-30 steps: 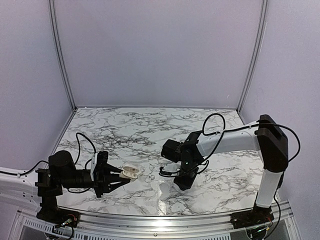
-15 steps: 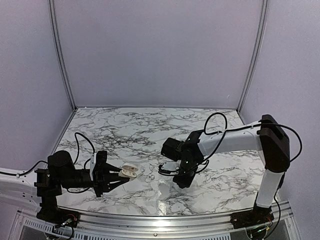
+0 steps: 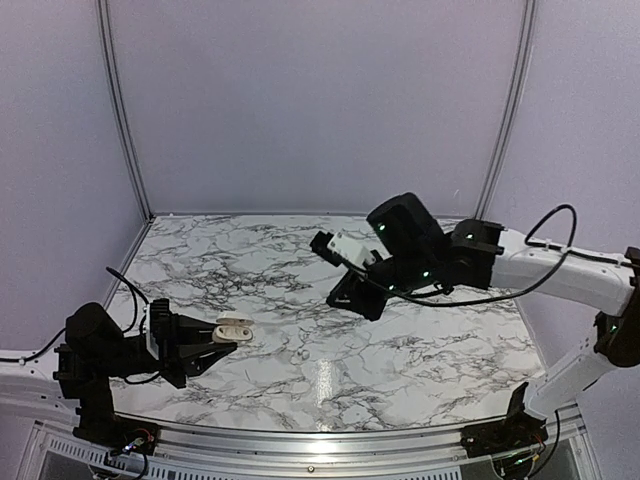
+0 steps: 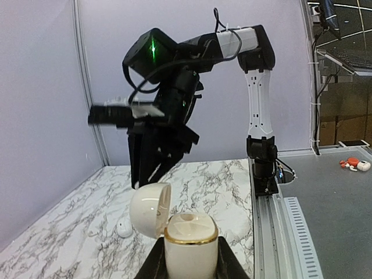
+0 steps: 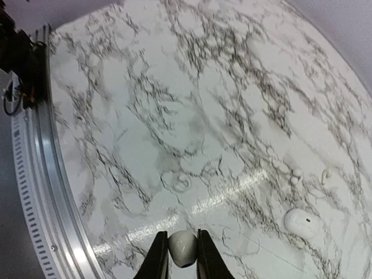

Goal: Insert the wireless bluetooth earbuds into the charging case
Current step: Insert the right earbud into the right side groove of the charging case.

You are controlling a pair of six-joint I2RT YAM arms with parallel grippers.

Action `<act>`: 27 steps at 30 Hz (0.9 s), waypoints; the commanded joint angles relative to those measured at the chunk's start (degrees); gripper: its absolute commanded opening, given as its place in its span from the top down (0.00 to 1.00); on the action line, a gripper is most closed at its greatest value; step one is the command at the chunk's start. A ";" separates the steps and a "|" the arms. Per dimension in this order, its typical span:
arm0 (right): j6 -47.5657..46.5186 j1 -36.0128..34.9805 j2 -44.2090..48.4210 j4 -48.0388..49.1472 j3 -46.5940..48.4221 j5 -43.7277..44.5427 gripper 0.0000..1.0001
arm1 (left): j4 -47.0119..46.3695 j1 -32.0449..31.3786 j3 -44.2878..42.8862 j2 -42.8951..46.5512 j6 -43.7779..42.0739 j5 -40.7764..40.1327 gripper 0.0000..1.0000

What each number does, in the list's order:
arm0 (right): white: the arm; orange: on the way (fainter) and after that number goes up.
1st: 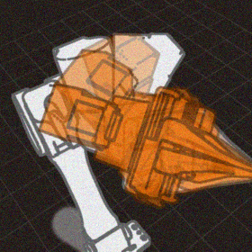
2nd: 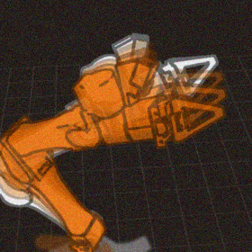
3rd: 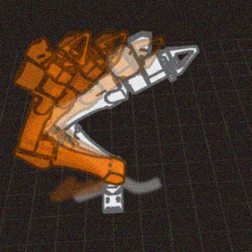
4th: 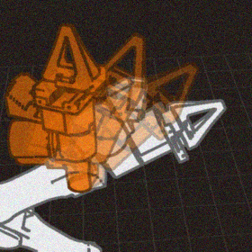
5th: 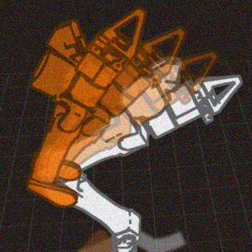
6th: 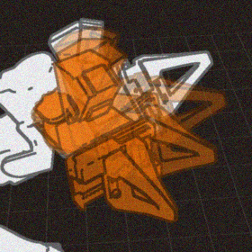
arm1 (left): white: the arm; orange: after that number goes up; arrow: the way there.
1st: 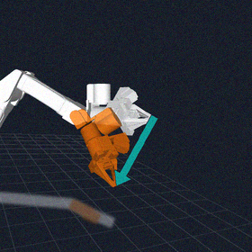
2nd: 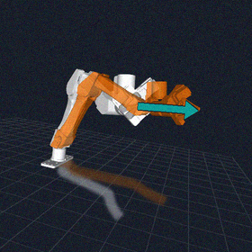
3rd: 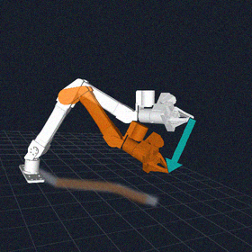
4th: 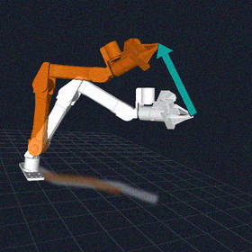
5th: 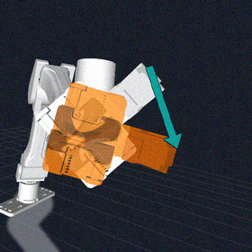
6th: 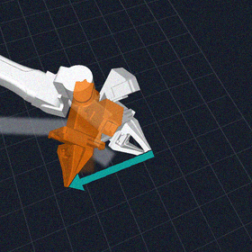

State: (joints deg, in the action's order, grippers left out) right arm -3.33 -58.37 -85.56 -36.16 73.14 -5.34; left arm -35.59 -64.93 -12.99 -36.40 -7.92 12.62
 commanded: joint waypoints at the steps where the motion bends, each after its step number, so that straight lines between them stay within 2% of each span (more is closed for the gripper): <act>1: -0.88 -0.86 8.15 14.12 0.15 -8.97 0.88 | -4.49 0.25 -0.10 1.75 -4.04 1.17 1.00; 5: 0.66 -1.85 12.16 22.84 -2.27 -15.47 0.88 | -8.51 0.24 -0.01 1.18 -3.67 0.43 1.00; 10: 6.70 -3.00 14.59 35.27 -5.82 -18.03 0.89 | -16.77 0.24 0.82 -1.12 -0.94 -3.16 1.00; 16: 11.14 -4.47 12.73 45.58 -6.86 -18.07 0.89 | -23.15 0.24 0.92 -4.80 0.60 -7.07 1.00; 27: 16.72 -9.41 7.60 56.33 -7.14 -13.95 0.89 | -29.92 0.24 0.09 -8.22 0.15 -8.30 1.00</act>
State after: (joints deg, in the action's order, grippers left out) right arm 9.41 -66.67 -77.08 12.64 65.89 -20.91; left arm -60.07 -64.93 -12.40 -44.34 -7.70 4.95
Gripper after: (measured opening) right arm 0.145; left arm 0.235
